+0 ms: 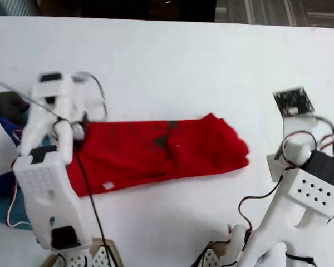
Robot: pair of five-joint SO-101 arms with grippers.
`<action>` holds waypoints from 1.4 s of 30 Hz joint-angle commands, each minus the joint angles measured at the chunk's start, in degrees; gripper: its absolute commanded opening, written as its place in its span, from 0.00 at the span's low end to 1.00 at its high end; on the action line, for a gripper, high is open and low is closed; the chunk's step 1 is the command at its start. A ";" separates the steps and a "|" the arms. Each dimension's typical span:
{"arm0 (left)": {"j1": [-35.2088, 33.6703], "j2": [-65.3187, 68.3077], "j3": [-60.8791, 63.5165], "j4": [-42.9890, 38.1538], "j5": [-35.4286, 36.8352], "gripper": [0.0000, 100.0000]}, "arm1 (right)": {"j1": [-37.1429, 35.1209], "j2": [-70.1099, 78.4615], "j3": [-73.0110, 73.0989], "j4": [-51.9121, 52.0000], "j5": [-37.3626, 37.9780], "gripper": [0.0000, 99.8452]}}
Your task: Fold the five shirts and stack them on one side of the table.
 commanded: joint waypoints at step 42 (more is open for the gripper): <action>50.37 -17.58 -17.36 -0.44 7.38 0.03 | 17.10 -1.54 43.69 -59.38 -15.30 0.06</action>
